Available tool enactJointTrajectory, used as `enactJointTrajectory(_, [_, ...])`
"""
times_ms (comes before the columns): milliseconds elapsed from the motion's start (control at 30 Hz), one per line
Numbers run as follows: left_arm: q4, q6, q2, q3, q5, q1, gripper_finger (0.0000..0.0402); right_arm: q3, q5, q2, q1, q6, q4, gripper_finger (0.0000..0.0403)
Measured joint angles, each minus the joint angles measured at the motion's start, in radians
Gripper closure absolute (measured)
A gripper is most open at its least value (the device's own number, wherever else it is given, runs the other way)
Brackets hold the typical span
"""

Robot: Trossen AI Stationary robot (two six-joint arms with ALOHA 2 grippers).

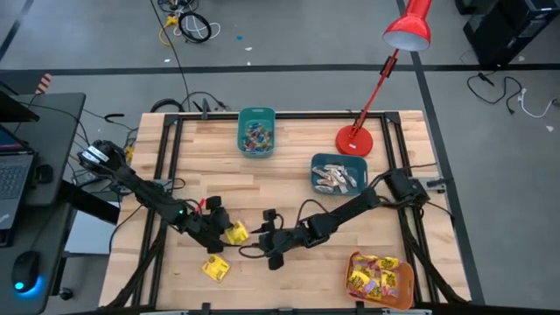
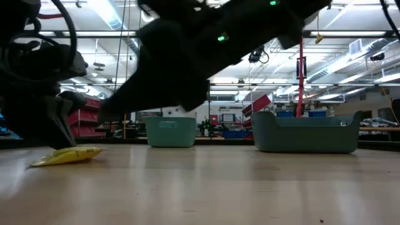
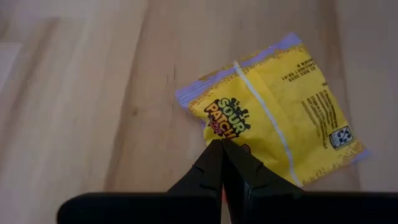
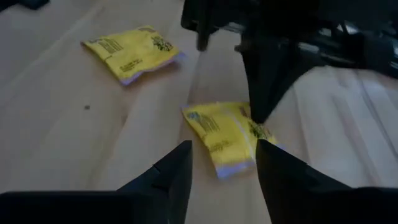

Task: Sort candy
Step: Put the yellow candy bag into the orange bin

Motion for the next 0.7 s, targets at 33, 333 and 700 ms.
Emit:
enactJointTrajectory(33, [0.008, -0.005, 0.010, 0.000, 0.003, 0.000, 0.0392, 0.021, 0.000, 0.019, 0.000, -0.008, -0.002, 0.0237])
enactJointTrajectory(333, [0.092, -0.022, 0.069, 0.001, -0.002, 0.000, 0.0392, 0.135, -0.046, 0.128, -0.038, -0.027, -0.058, 0.0202])
enactJointTrajectory(700, [0.187, 0.027, 0.091, -0.002, 0.004, 0.003, 0.0392, 0.137, -0.092, 0.155, -0.057, -0.028, -0.105, 0.0210])
